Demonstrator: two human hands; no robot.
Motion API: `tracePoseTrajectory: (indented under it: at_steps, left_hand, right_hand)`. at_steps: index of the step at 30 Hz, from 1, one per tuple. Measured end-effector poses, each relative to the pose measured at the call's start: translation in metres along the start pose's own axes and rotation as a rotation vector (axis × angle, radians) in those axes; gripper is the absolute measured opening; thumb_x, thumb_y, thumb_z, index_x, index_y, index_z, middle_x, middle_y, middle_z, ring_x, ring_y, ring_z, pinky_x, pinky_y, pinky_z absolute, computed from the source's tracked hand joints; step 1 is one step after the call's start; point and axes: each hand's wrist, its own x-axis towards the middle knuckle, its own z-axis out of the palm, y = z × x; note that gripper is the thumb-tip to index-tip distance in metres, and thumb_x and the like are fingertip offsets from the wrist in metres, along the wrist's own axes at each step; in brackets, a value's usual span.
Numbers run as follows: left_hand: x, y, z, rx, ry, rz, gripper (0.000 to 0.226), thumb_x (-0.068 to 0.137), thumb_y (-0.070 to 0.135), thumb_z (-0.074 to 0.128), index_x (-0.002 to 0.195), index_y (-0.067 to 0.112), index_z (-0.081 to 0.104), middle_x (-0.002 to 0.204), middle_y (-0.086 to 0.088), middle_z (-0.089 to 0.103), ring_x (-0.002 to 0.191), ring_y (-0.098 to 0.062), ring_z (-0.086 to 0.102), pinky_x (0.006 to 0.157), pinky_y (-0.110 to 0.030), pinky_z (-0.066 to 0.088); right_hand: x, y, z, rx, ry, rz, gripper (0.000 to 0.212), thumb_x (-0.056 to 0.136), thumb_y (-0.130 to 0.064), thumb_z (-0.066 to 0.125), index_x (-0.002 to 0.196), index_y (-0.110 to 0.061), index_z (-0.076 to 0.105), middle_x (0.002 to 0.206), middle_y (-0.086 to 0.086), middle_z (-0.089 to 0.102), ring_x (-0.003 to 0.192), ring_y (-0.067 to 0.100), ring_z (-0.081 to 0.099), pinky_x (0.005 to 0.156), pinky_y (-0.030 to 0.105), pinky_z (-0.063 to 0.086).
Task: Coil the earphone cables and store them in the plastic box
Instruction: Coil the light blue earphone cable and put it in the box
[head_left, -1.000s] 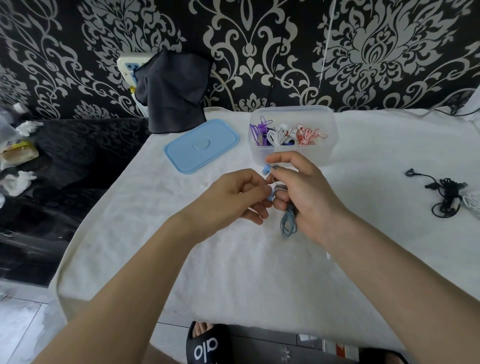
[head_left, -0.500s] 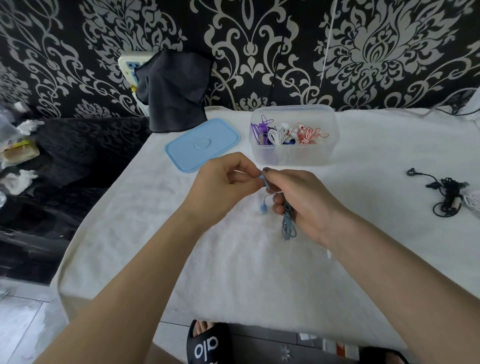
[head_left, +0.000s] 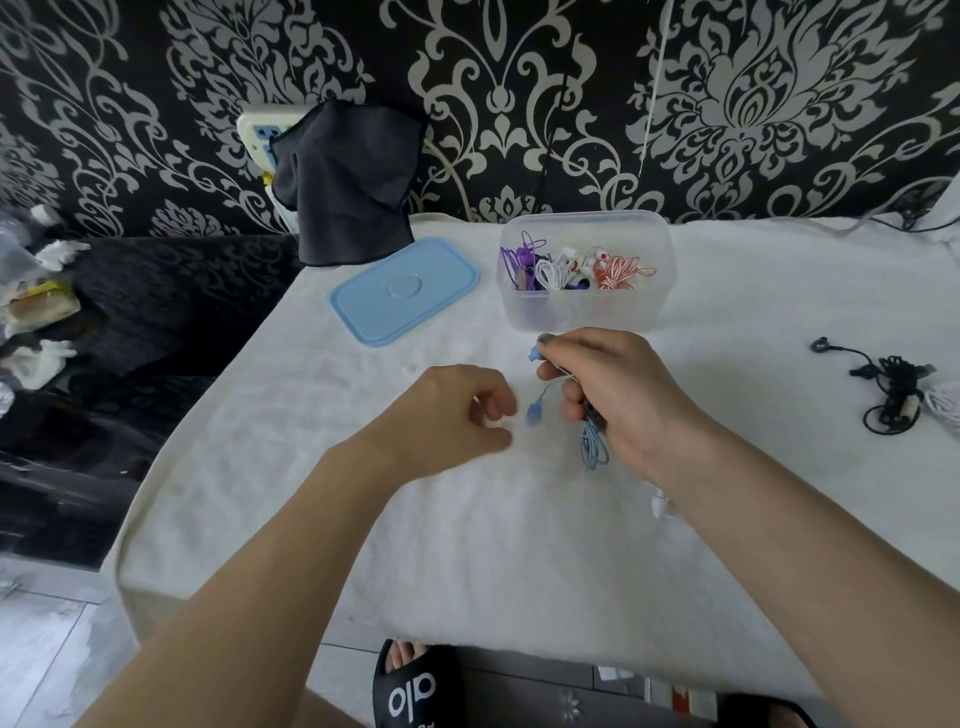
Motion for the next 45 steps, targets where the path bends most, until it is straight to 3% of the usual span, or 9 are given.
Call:
tracePoseTrajectory:
  at_steps: [3,6,12,17,22,29,33,41,45]
  left_hand:
    - [0.002,0.000,0.004,0.070,-0.005,0.050,0.013,0.079,0.013,0.077,0.087,0.021,0.070,0.084,0.007,0.063,0.070,-0.001,0.056,0.066,-0.010,0.044]
    - [0.002,0.001,0.003,0.065,0.014,0.095,0.011,0.085,0.010,0.071,0.081,0.019,0.067,0.079,0.007,0.063,0.072,-0.005,0.058,0.065,-0.011,0.044]
    - [-0.003,0.007,-0.006,-0.101,0.145,0.106,0.011,0.090,0.010,0.071,0.088,0.019,0.064,0.074,0.012,0.065,0.065,-0.004,0.055,0.063,-0.010,0.042]
    - [-0.002,0.005,-0.011,-0.184,0.224,0.064,0.014,0.086,0.011,0.075,0.090,0.022,0.069,0.081,0.005,0.070,0.070,-0.010,0.062,0.071,-0.020,0.052]
    - [-0.005,0.007,-0.014,-0.221,0.239,0.066,0.018,0.085,0.006,0.073,0.093,0.022,0.073,0.084,0.001,0.072,0.073,-0.016,0.064,0.075,-0.022,0.053]
    - [-0.008,0.013,-0.018,-0.290,0.262,0.084,0.017,0.085,0.002,0.072,0.090,0.018,0.070,0.075,0.004,0.066,0.064,-0.006,0.054,0.069,-0.019,0.049]
    - [-0.009,0.014,-0.017,-0.326,0.273,0.101,0.016,0.086,-0.001,0.072,0.093,0.014,0.070,0.073,0.004,0.065,0.065,-0.010,0.053,0.071,-0.025,0.051]
    - [-0.013,0.014,-0.024,-0.358,0.277,0.174,0.014,0.091,0.004,0.072,0.097,0.015,0.075,0.086,-0.001,0.076,0.084,-0.024,0.072,0.084,-0.044,0.058]
    - [-0.013,0.017,-0.026,-0.385,0.255,0.176,0.008,0.093,0.011,0.074,0.097,0.017,0.075,0.090,0.002,0.076,0.087,-0.020,0.071,0.081,-0.036,0.058]
  right_hand:
    - [-0.001,0.000,-0.001,-0.002,-0.008,0.001,0.014,0.092,-0.015,0.065,0.089,-0.004,0.073,0.075,0.003,0.067,0.047,0.014,0.036,0.044,0.024,0.035]
    - [-0.002,0.000,0.000,-0.001,-0.020,-0.002,0.011,0.090,-0.011,0.064,0.089,-0.004,0.073,0.073,0.005,0.069,0.046,0.014,0.035,0.042,0.024,0.034]
    - [-0.001,-0.002,0.002,-0.034,-0.069,-0.024,0.009,0.089,-0.008,0.064,0.090,-0.005,0.072,0.074,0.006,0.066,0.050,0.019,0.043,0.045,0.025,0.040]
    - [-0.003,-0.001,0.003,-0.069,-0.084,-0.075,0.012,0.093,-0.007,0.058,0.091,-0.008,0.070,0.077,0.005,0.073,0.050,0.017,0.042,0.046,0.023,0.041]
    - [-0.004,0.002,0.005,-0.100,-0.104,-0.150,0.011,0.093,-0.009,0.063,0.091,-0.012,0.073,0.076,0.005,0.059,0.051,0.017,0.047,0.053,0.028,0.043]
    - [-0.006,0.000,0.007,-0.146,-0.075,-0.175,0.011,0.090,-0.010,0.063,0.089,-0.013,0.074,0.071,-0.001,0.062,0.049,0.020,0.050,0.050,0.026,0.042]
    - [-0.007,-0.002,0.008,-0.106,-0.068,-0.166,0.013,0.089,-0.007,0.061,0.090,-0.009,0.074,0.078,0.007,0.068,0.052,0.019,0.047,0.048,0.028,0.041]
    - [-0.006,-0.006,0.004,0.029,-0.117,-0.111,0.010,0.088,-0.005,0.066,0.093,0.000,0.073,0.072,0.008,0.066,0.051,0.014,0.040,0.048,0.027,0.037]
    - [-0.007,-0.008,0.002,0.116,-0.167,-0.045,0.010,0.090,-0.003,0.065,0.094,0.004,0.071,0.072,0.009,0.062,0.052,0.011,0.039,0.046,0.023,0.036]
